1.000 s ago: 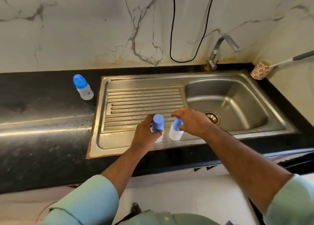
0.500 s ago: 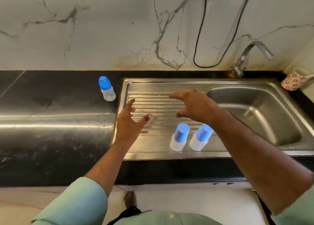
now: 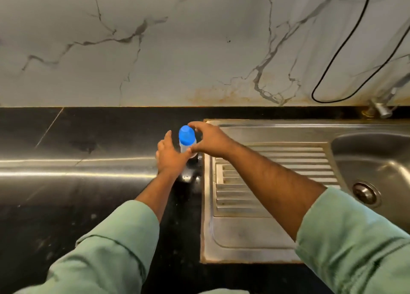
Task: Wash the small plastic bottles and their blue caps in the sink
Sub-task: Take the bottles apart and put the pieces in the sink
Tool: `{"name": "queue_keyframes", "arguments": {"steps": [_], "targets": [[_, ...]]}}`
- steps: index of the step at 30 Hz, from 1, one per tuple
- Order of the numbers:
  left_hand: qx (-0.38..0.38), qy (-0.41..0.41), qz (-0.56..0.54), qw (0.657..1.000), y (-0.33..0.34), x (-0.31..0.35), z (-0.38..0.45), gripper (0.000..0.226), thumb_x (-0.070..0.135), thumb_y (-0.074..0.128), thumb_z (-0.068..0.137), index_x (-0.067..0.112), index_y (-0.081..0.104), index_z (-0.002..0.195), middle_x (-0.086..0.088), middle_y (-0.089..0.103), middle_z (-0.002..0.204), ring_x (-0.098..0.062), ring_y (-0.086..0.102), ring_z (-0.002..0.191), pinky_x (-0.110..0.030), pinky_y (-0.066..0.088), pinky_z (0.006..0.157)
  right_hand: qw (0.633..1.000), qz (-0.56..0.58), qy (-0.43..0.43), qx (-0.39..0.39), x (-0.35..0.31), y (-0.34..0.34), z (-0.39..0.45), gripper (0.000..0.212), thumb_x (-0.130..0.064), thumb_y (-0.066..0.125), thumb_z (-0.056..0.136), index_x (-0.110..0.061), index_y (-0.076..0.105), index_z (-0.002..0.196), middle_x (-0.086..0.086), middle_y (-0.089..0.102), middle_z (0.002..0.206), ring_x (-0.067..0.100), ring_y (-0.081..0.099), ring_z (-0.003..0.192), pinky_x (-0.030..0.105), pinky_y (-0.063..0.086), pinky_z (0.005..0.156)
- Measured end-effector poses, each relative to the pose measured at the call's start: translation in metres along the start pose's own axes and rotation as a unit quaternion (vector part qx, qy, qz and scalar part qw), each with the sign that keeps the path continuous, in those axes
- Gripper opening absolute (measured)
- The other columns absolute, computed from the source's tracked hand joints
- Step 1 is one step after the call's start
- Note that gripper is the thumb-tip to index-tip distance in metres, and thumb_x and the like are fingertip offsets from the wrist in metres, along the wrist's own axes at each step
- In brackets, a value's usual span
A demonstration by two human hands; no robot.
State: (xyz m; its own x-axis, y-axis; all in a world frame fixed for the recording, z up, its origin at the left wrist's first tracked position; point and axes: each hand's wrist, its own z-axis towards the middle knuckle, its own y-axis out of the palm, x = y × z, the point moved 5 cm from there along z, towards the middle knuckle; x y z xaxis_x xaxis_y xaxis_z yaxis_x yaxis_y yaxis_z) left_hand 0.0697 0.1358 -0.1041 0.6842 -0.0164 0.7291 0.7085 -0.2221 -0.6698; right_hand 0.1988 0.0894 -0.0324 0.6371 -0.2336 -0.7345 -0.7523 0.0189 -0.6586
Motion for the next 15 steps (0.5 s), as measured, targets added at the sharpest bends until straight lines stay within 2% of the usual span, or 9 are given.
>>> {"name": "queue_keyframes", "arguments": {"steps": [1,3,4,6,8,10,13,15], "targets": [[-0.025,0.011,-0.009,1.0,0.006,-0.002,0.01,0.088,0.043,0.083,0.072,0.033,0.038,0.146,-0.002,0.045,0.143,-0.024,0.045,0.131,-0.047,0.044,0.107,1.0,0.002,0.008,0.007,0.003,0.006,0.009,0.078,-0.017,0.081,0.074,-0.016,0.044,0.143,0.005,0.052,0.139,0.019,0.052,0.123,0.025,0.043,0.094],[-0.047,0.041,-0.015,0.998,0.017,-0.007,0.026,0.068,0.048,0.082,0.063,0.04,0.052,0.123,0.006,0.061,0.119,-0.016,0.061,0.108,-0.048,0.055,0.093,1.0,0.009,0.022,0.016,0.007,0.014,0.019,0.082,-0.02,0.081,0.074,-0.019,0.04,0.145,0.006,0.048,0.142,0.021,0.051,0.125,0.031,0.044,0.1],[-0.046,0.048,-0.018,0.998,0.021,-0.008,0.028,0.06,0.045,0.082,0.062,0.039,0.053,0.115,0.009,0.063,0.108,-0.014,0.064,0.098,-0.048,0.057,0.087,0.999,0.018,0.028,0.019,0.009,0.016,0.021,0.082,-0.02,0.081,0.074,-0.019,0.04,0.145,0.006,0.048,0.142,0.022,0.051,0.125,0.033,0.046,0.1],[-0.036,0.05,-0.037,0.997,0.024,0.001,0.022,0.05,0.035,0.082,0.07,0.033,0.053,0.11,0.012,0.064,0.098,-0.013,0.064,0.088,-0.048,0.057,0.085,0.998,0.046,0.037,0.029,0.009,0.012,0.02,0.077,-0.021,0.08,0.076,-0.019,0.042,0.142,0.004,0.051,0.138,0.02,0.053,0.12,0.031,0.048,0.097],[-0.004,0.093,-0.059,0.994,0.02,0.025,0.007,0.046,0.032,0.081,0.074,0.026,0.054,0.112,0.011,0.063,0.095,-0.013,0.064,0.085,-0.046,0.057,0.082,0.995,0.069,0.036,0.07,0.002,-0.004,0.009,0.07,-0.024,0.08,0.077,-0.019,0.045,0.138,0.002,0.053,0.132,0.014,0.053,0.111,0.027,0.048,0.091],[0.013,0.139,-0.119,0.983,0.019,0.055,-0.013,0.05,0.032,0.079,0.071,0.019,0.059,0.114,0.007,0.063,0.097,-0.013,0.064,0.088,-0.043,0.058,0.079,0.987,0.068,0.02,0.146,-0.007,-0.032,-0.015,0.066,-0.028,0.08,0.077,-0.022,0.048,0.134,-0.001,0.055,0.127,0.012,0.054,0.106,0.028,0.05,0.092],[0.024,0.199,-0.188,0.962,0.02,0.106,-0.05,0.061,0.027,0.084,0.067,0.017,0.06,0.122,0.003,0.059,0.11,-0.011,0.06,0.098,-0.023,0.052,0.083,0.964,0.098,-0.017,0.247,-0.015,-0.081,-0.067,0.057,-0.026,0.081,0.076,-0.024,0.052,0.126,-0.01,0.056,0.112,0.01,0.058,0.099,0.027,0.052,0.089],[0.024,0.245,-0.201,0.948,0.024,0.147,-0.083,0.063,0.026,0.085,0.068,0.017,0.059,0.125,0.007,0.056,0.11,-0.009,0.057,0.098,-0.016,0.047,0.082,0.944,0.127,-0.029,0.302,-0.012,-0.12,-0.109,0.051,-0.026,0.081,0.078,-0.026,0.054,0.121,-0.017,0.056,0.1,0.005,0.06,0.089,0.018,0.052,0.082]]}}
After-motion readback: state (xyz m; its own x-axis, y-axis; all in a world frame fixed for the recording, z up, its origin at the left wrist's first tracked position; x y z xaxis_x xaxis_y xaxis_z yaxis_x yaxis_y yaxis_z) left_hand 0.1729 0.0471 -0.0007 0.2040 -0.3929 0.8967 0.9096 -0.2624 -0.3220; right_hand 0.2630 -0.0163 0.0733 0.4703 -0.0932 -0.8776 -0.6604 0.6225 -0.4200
